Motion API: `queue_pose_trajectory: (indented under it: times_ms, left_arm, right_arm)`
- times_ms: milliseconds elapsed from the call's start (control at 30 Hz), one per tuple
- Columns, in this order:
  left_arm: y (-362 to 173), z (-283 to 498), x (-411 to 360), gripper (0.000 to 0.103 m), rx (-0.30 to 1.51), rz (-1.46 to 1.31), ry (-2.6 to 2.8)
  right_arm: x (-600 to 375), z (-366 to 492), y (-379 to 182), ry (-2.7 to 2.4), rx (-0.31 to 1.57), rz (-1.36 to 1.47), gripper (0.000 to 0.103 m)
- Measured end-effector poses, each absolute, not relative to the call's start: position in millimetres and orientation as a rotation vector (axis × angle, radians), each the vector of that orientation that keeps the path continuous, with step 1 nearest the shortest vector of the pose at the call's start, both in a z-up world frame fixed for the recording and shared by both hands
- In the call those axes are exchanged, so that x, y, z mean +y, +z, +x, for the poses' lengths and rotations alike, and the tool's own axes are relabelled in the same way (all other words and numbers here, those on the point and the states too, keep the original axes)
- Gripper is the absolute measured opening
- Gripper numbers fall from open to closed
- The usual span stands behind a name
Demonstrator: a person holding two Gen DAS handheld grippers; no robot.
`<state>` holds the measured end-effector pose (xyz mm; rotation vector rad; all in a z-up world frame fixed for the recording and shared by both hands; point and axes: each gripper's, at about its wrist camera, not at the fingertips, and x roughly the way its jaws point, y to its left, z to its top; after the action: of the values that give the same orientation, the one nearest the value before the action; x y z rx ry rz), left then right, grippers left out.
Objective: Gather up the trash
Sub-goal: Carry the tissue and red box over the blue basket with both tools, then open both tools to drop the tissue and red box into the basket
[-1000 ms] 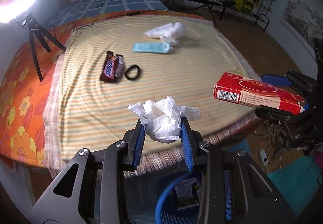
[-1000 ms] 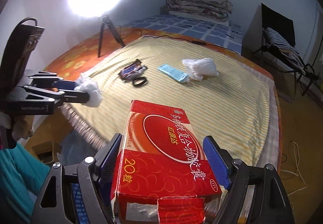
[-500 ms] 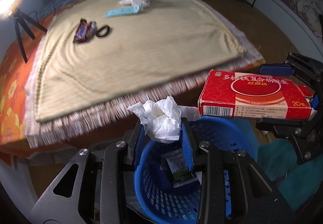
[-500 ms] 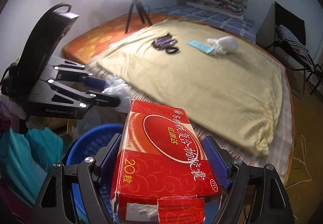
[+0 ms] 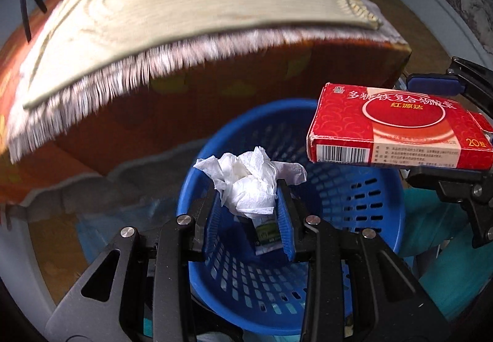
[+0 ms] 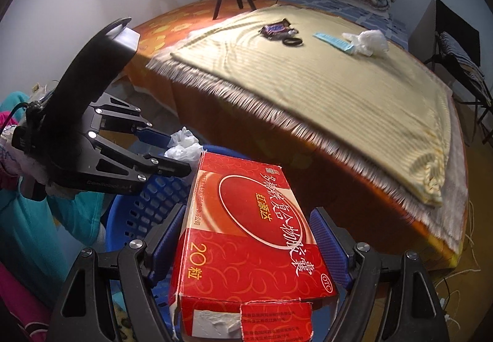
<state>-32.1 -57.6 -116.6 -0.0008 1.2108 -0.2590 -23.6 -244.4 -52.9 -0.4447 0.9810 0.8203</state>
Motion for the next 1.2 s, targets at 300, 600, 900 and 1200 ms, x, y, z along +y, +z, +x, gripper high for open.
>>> queue_pose_trajectory:
  times_ms: [300, 600, 900, 1200]
  left_arm:
    - [-130.4, -41.1, -67.5, 0.034, 1.247, 0.017, -0.289]
    - [-137.7, -38.2, -76.3, 0.040, 1.261, 0.032, -0.286]
    - [-139.5, -37.2, -74.2, 0.059, 1.262, 0.028, -0.274]
    - [-143.5, -35.7, -74.8, 0.065, 1.266, 0.027, -0.272]
  right_arm:
    - [-238.0, -35.6, -71.0, 0.838, 1.013, -0.479, 0.083]
    - [-237.4, -37.2, -84.1, 0.840, 1.055, -0.486, 0.085]
    - [-240.5, -31.1, -91.2, 0.821, 1.100, -0.456, 0.084]
    - [-245.3, -25.4, -91.5, 0.803, 1.110, -0.424, 0.086]
